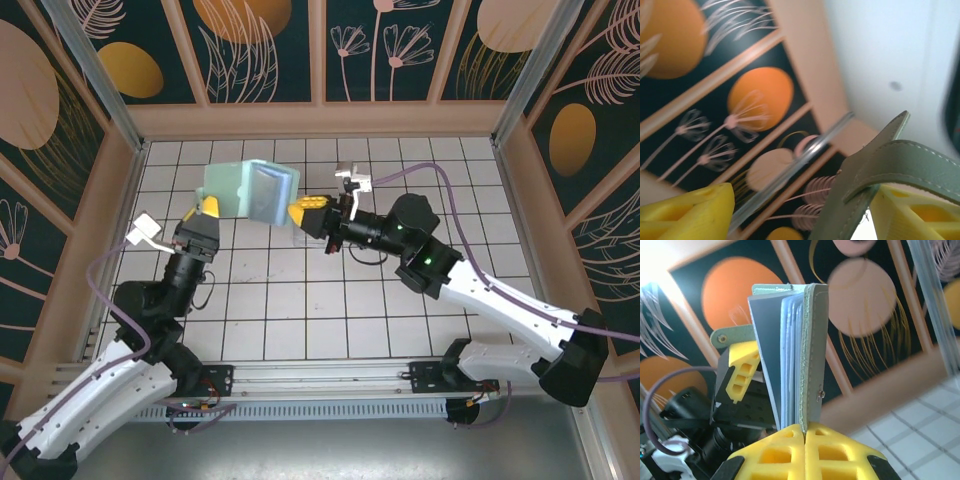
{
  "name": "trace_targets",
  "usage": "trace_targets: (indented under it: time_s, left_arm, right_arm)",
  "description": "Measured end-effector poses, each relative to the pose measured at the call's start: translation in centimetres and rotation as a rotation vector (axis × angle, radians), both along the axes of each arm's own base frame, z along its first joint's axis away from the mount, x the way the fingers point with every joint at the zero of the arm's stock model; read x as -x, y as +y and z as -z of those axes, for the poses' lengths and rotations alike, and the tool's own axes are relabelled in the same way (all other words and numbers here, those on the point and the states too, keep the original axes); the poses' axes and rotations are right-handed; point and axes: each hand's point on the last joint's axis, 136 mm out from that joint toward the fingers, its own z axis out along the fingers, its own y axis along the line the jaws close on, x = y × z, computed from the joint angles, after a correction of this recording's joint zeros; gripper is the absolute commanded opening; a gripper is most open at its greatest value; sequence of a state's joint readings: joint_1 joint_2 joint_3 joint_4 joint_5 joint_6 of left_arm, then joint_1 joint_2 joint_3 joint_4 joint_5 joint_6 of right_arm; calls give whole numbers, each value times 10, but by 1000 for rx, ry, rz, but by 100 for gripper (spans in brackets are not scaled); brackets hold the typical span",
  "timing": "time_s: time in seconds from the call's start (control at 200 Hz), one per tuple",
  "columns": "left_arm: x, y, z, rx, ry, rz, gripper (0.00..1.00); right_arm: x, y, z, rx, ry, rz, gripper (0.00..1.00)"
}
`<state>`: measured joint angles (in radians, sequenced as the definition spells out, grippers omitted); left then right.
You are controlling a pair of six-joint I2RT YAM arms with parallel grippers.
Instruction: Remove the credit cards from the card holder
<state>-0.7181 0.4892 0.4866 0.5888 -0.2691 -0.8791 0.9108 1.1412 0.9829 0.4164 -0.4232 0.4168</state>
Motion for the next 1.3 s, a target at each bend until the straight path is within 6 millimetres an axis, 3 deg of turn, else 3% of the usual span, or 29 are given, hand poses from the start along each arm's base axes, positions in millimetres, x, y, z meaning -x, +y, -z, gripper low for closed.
trace_targets:
  time_s: [0.12, 0.22, 0.47, 0.626, 0.866, 0.986, 1.301]
  left_arm:
    - [-6, 10, 49, -51, 109, -58, 72]
    - [-7, 20, 78, -80, 172, -106, 72]
    - [-5, 41, 118, -125, 259, -200, 72]
    - [-4, 46, 130, -149, 292, -225, 71]
    - [-6, 46, 138, -174, 316, -233, 71]
    - [-12, 40, 148, -220, 347, -230, 70]
    - [-38, -8, 178, -488, 484, -131, 67]
  right_arm:
    - [-6, 1, 52, 134, 106, 10, 0]
    - [-5, 1, 94, 232, 188, -2, 0]
    - [8, 9, 180, 391, 364, -101, 0]
    - [15, 7, 231, 482, 480, -130, 0]
    - [16, -12, 269, 593, 604, -70, 0]
    - [9, -32, 293, 686, 674, 26, 0]
    - [-3, -81, 333, 825, 804, 197, 0]
